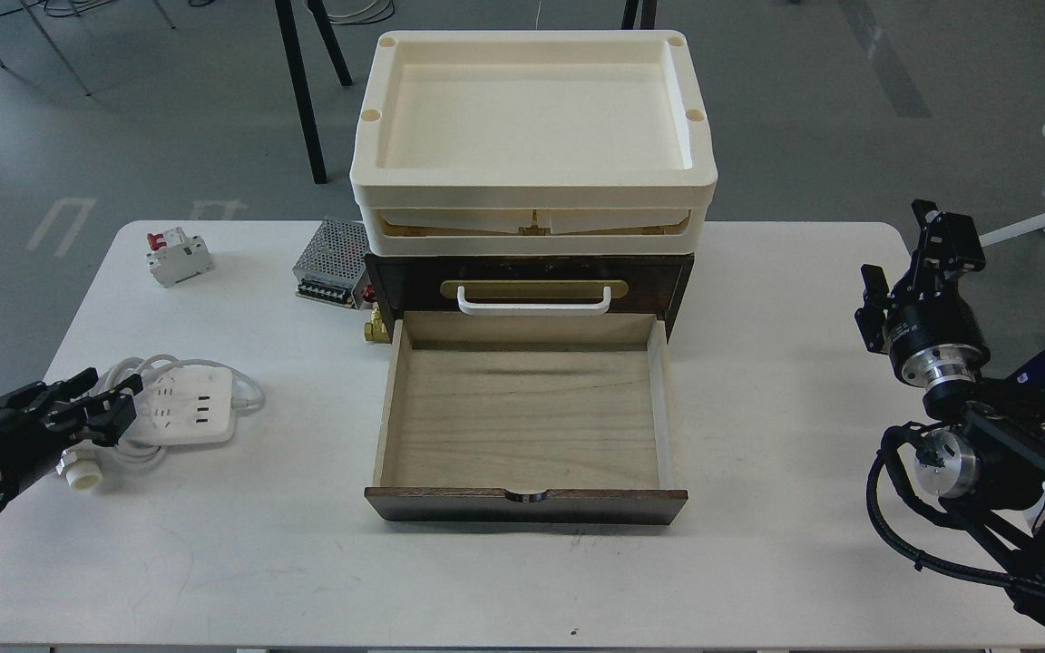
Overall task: Put charging cable into cabinet
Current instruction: 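Grasp the white power strip with the left gripper, then lift the power strip with the left gripper up over the open drawer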
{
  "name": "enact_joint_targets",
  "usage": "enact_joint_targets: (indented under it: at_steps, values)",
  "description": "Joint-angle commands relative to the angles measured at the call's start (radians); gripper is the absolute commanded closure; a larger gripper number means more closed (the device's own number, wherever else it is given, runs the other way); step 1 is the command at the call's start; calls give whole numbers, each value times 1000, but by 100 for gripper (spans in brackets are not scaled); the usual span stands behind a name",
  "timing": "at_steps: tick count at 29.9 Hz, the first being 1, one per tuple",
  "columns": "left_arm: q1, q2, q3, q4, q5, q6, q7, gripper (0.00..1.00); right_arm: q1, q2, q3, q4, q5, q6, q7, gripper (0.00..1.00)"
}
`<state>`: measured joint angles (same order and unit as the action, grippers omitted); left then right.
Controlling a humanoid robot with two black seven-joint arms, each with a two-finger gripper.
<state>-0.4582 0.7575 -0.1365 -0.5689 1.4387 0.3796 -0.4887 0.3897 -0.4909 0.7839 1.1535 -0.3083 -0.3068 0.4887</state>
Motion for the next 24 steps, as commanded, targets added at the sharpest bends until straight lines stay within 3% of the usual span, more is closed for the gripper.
enact_joint_targets:
  at_steps: [1, 6, 16, 20, 24]
  values:
    - [1, -1, 29, 0, 3, 47, 0, 76, 0, 2, 0, -1, 0, 0, 0, 1]
    - [-13, -1, 57, 3, -12, 74, 0, 95, 0, 0, 0, 0, 0, 0, 0, 1]
    - [-59, 92, -40, -54, -115, 70, 0, 97, -2, 0, 0, 0, 0, 0, 0, 1]
    - [-56, 204, -118, -202, -168, 44, 0, 97, -2, 2, 0, -1, 0, 0, 0, 1]
    - [-51, 345, -196, -383, -326, -88, 0, 97, -2, 2, 0, 0, 0, 0, 0, 1]
